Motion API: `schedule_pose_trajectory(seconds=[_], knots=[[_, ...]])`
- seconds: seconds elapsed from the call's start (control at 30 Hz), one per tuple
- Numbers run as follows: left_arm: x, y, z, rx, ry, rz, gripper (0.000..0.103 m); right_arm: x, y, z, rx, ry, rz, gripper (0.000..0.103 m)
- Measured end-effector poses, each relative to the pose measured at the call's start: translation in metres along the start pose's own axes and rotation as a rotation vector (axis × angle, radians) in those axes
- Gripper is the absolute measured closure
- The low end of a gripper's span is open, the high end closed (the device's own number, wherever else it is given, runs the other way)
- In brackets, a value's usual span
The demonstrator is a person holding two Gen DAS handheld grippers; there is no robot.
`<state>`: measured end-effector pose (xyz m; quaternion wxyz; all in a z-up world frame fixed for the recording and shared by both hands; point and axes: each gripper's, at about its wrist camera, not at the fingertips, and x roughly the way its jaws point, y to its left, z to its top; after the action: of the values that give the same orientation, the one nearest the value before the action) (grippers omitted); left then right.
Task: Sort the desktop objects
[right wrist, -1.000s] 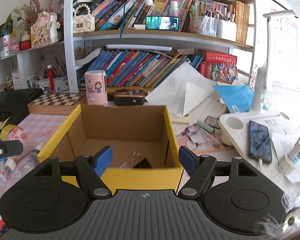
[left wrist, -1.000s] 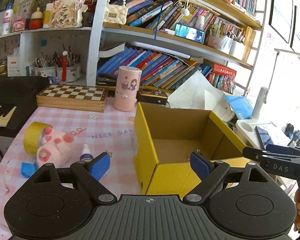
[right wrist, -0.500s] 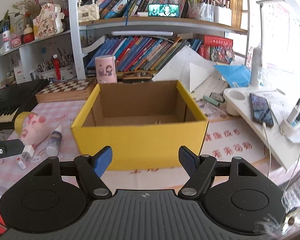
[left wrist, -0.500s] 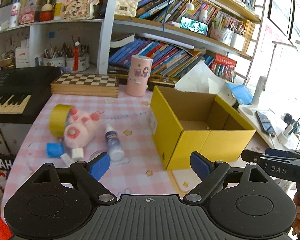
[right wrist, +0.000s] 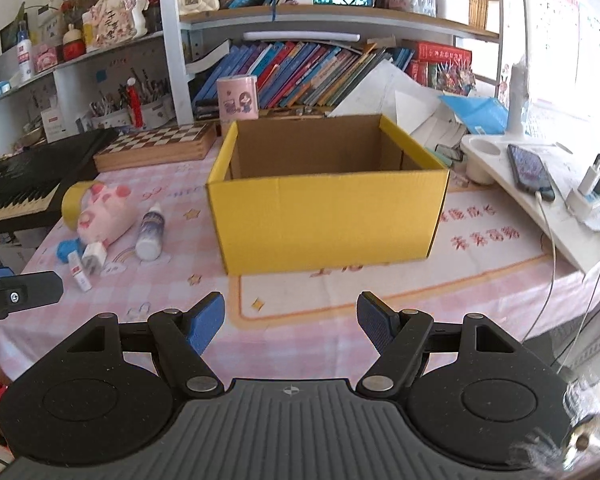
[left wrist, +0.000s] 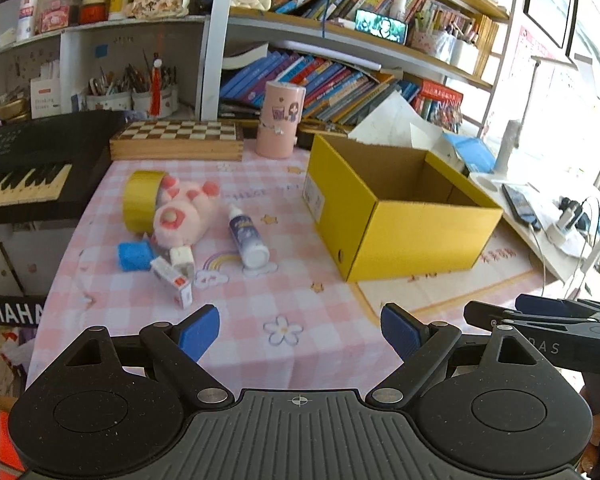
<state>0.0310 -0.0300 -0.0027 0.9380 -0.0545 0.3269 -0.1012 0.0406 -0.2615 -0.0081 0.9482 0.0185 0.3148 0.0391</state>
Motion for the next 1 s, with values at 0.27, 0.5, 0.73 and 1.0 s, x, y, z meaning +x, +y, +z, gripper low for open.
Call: schedule_pose_trajectory(seconds=[0.27,0.5,0.73,1.0], knots=[[-0.008,0.013,-0.018,-0.010,0.045,0.000,0.013,-0.005,0.019,-0.022,0.006,0.065,0.014,0.031],[-0.015,0.024,-0.030,-0.024,0.073,0.013,0.005,-0.007,0.033,-0.031,-0.007,0.100,0.037,0.029],[-0.020,0.032,-0.036,-0.046,0.088,0.019,0.005,-0.006,0.045,-0.037,-0.026,0.133,0.070,0.028],[-0.025,0.042,-0.037,-0.067,0.082,0.049,0.005,-0.006,0.057,-0.036,-0.059,0.132,0.090,0.024]])
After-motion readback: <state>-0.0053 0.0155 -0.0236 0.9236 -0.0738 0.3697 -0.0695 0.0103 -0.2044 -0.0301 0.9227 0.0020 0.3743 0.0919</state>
